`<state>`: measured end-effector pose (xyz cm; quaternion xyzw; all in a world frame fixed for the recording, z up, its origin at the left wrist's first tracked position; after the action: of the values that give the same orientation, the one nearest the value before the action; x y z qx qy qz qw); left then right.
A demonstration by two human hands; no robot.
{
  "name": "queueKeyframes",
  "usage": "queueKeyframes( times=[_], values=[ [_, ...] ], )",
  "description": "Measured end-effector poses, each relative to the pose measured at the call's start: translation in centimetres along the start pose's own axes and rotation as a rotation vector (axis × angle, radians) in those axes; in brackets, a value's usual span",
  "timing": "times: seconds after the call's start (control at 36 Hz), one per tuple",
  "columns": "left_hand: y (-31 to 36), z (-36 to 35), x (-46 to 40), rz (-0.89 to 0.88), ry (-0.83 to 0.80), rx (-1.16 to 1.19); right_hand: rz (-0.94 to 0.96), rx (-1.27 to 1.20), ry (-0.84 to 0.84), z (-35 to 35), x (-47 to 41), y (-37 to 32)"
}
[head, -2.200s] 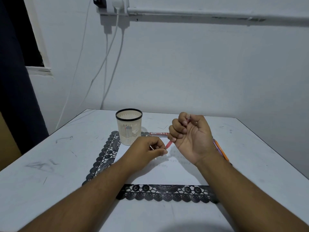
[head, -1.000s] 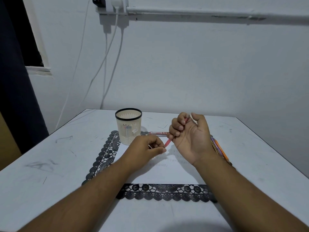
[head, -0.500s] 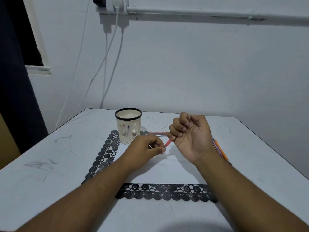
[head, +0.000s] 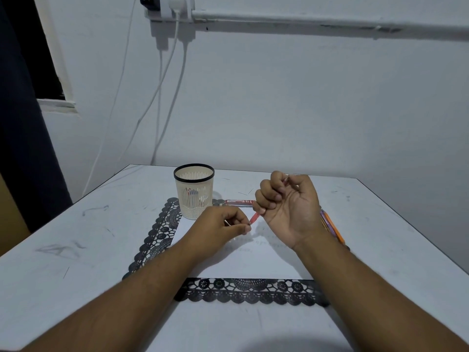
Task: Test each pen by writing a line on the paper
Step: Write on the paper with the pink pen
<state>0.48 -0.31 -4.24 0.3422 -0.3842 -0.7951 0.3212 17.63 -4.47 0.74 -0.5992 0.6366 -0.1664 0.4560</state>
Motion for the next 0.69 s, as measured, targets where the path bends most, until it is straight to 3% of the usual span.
queueKeyframes(
  times=[0.69],
  values=[
    [-0.16,0.05,-0.2,-0.009,0.001,-0.002,-0.004,-0.002,-0.034,0.19,-0.09,-0.02]
  ],
)
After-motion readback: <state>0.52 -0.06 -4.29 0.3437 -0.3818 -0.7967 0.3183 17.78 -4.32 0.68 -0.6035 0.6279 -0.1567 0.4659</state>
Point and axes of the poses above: each hand's wrist, its own x-axis away from the middle knuckle, its own z-axis out of the back of the hand, y = z × x, the point moved 1 cm from there along -x, towards the middle knuckle, and after that the axes turned 5 degrees about -y, right-handed, at the moved point
